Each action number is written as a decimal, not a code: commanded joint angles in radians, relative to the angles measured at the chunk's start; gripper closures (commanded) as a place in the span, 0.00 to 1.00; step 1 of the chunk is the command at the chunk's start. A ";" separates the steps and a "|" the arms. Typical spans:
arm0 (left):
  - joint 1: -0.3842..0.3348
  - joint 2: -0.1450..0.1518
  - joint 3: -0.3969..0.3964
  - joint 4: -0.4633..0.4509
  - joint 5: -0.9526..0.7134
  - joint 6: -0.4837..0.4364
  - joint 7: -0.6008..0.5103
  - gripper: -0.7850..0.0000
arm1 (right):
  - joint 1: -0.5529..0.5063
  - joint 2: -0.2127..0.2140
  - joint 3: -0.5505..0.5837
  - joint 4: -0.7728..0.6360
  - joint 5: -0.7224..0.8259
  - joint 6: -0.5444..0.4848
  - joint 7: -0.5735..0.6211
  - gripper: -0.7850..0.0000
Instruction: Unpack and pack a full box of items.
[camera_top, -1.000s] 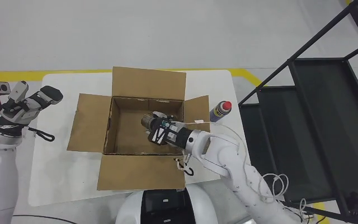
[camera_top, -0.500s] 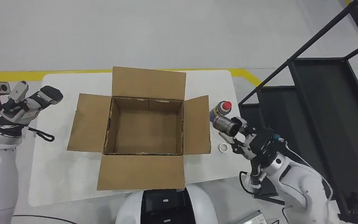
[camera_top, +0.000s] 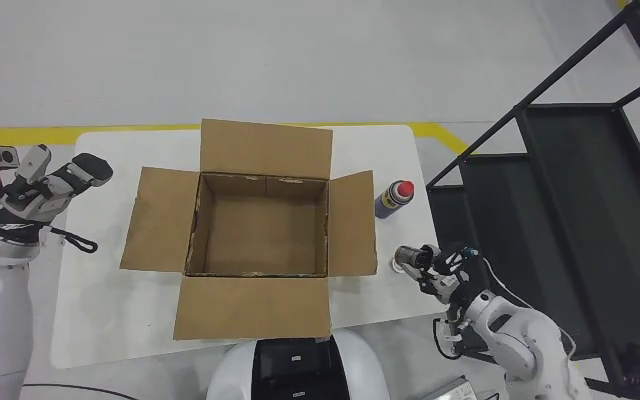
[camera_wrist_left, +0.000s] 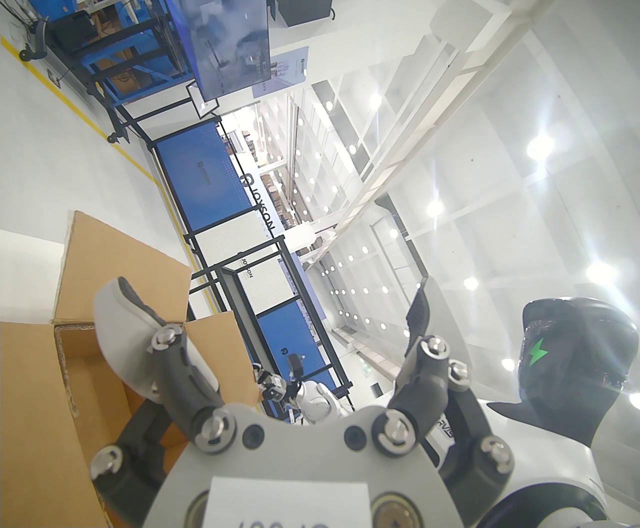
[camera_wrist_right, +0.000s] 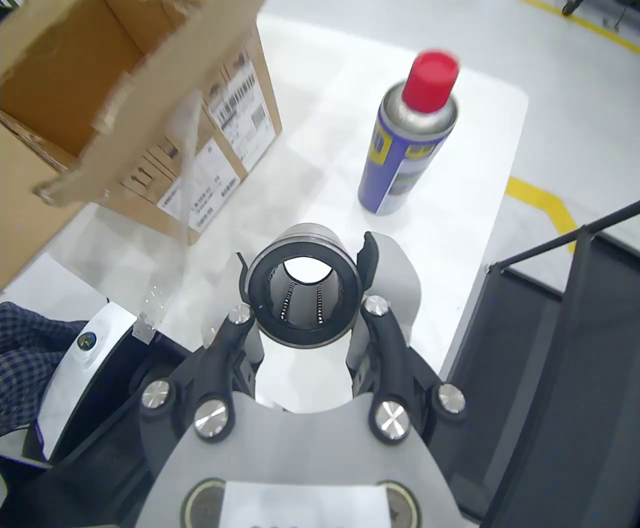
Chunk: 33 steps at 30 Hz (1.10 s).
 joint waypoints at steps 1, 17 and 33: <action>0.000 0.000 0.000 0.000 0.000 0.000 0.000 0.00 | 0.035 0.000 -0.044 0.032 -0.002 0.022 0.063 1.00; 0.000 0.000 0.000 0.000 0.000 0.000 0.000 0.00 | 0.177 0.002 -0.234 0.165 -0.012 0.132 0.323 1.00; 0.000 0.000 0.000 0.000 0.000 0.000 0.000 0.00 | 0.259 0.007 -0.303 0.245 -0.021 0.192 0.349 0.00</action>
